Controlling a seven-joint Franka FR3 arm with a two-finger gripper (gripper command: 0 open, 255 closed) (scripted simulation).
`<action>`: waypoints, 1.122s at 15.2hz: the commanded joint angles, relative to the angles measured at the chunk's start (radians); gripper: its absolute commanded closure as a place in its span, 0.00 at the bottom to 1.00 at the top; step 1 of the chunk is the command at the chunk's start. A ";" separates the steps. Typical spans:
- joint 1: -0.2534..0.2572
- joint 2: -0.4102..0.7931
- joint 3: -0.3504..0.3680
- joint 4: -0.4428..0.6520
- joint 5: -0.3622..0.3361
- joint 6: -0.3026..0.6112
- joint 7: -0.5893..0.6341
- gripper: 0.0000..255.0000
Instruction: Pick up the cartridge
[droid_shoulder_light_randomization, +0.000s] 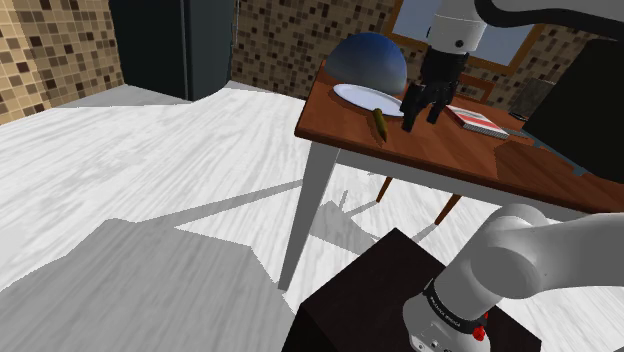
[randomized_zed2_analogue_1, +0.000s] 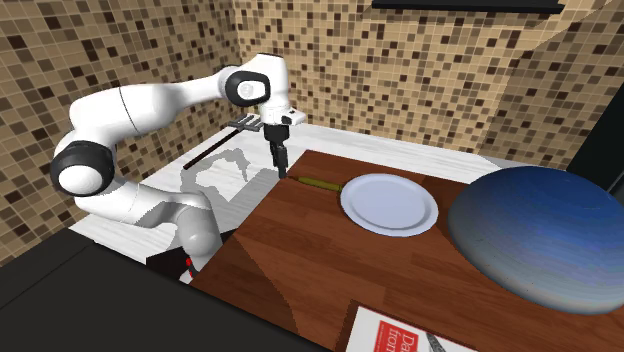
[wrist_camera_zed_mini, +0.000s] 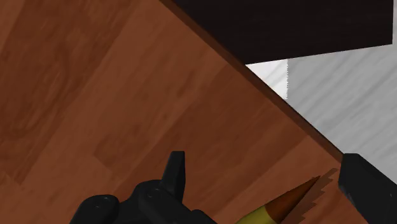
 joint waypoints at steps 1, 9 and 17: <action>0.000 0.000 0.000 0.000 0.000 0.000 0.000 0.00; -0.203 0.322 0.081 0.196 0.037 0.109 0.529 0.00; -0.218 0.340 0.084 0.115 0.037 0.206 0.588 0.00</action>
